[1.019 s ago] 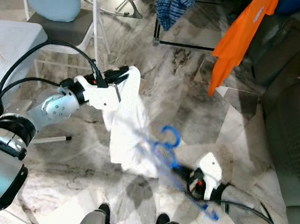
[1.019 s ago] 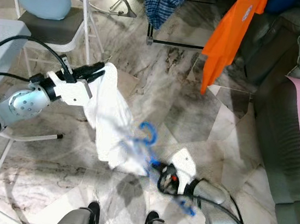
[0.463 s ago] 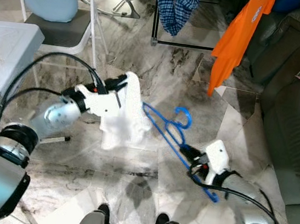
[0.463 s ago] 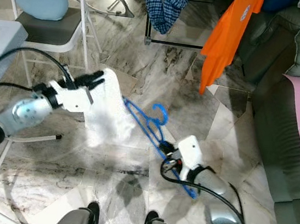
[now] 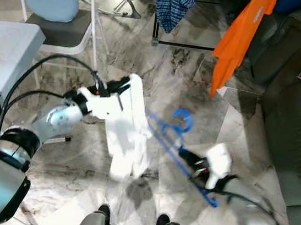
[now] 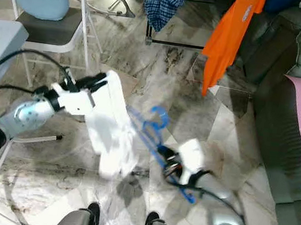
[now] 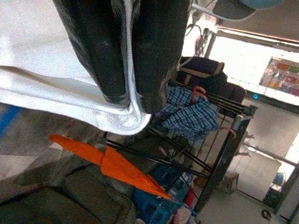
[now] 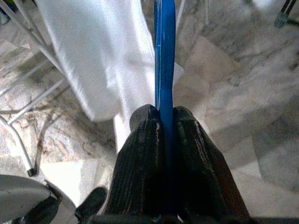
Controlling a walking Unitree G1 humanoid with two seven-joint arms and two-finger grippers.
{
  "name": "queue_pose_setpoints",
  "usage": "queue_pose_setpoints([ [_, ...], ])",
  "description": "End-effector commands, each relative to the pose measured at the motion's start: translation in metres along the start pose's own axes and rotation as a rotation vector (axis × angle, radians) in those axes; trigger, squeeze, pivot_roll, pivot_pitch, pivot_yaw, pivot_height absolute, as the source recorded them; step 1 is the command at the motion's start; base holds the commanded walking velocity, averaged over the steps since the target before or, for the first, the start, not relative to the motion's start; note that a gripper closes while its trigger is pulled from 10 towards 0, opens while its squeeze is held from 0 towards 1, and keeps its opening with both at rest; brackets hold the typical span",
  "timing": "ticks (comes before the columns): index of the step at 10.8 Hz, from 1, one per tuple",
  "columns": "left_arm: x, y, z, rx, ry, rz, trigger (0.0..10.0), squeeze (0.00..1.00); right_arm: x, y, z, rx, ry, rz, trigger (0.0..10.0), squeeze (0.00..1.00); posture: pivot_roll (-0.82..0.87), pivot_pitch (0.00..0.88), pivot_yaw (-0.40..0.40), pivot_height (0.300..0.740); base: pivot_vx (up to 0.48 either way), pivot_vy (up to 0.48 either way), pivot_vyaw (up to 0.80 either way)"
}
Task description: Hang hanger
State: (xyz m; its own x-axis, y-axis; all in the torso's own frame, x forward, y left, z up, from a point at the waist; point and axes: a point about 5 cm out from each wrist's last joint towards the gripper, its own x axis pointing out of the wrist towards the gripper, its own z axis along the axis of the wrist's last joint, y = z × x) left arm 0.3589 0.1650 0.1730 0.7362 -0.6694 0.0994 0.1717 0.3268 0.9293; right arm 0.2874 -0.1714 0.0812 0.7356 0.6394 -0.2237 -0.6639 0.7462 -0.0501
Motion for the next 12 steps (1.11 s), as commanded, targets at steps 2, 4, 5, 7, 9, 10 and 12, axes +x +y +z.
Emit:
queue_pose_setpoints([
  [2,-0.008,-0.013,-0.012,0.017,0.088,-0.071,10.0,0.0,-0.011,-0.004,0.019,0.003,-0.059,0.04,10.0,0.0,-0.01,0.27,0.056,0.74,0.0,0.0,0.0],
  [4,-0.011,-0.023,-0.011,0.042,0.068,-0.161,10.0,0.0,-0.019,0.0,0.03,0.012,-0.078,0.118,10.0,0.0,-0.02,0.269,0.058,0.74,0.0,0.0,0.0],
  [5,-0.013,-0.025,-0.011,0.056,0.062,-0.198,10.0,0.0,-0.023,0.003,0.031,0.015,-0.063,0.158,10.0,0.0,-0.01,0.267,0.058,0.74,0.0,0.0,0.0],
  [7,-0.018,-0.02,-0.017,0.128,0.074,-0.244,10.0,0.0,-0.038,-0.002,0.031,0.014,-0.011,0.215,10.0,0.0,-0.01,0.271,0.059,0.74,0.0,0.0,0.0],
  [9,-0.024,-0.01,-0.028,0.189,0.138,-0.248,10.0,0.0,-0.051,-0.011,0.036,0.006,0.017,0.209,10.0,0.0,-0.01,0.274,0.06,0.74,0.0,0.0,0.0],
  [10,-0.026,-0.003,-0.032,0.201,0.169,-0.22,10.0,0.0,-0.053,-0.012,0.037,0.008,0.022,0.21,10.0,0.0,-0.01,0.274,0.057,0.74,0.0,0.0,0.0],
  [12,-0.025,0.004,-0.032,0.227,0.164,-0.193,10.0,0.0,-0.053,-0.003,0.034,0.038,0.034,0.264,10.0,0.0,0.0,0.272,0.058,0.74,0.0,0.0,0.0],
])
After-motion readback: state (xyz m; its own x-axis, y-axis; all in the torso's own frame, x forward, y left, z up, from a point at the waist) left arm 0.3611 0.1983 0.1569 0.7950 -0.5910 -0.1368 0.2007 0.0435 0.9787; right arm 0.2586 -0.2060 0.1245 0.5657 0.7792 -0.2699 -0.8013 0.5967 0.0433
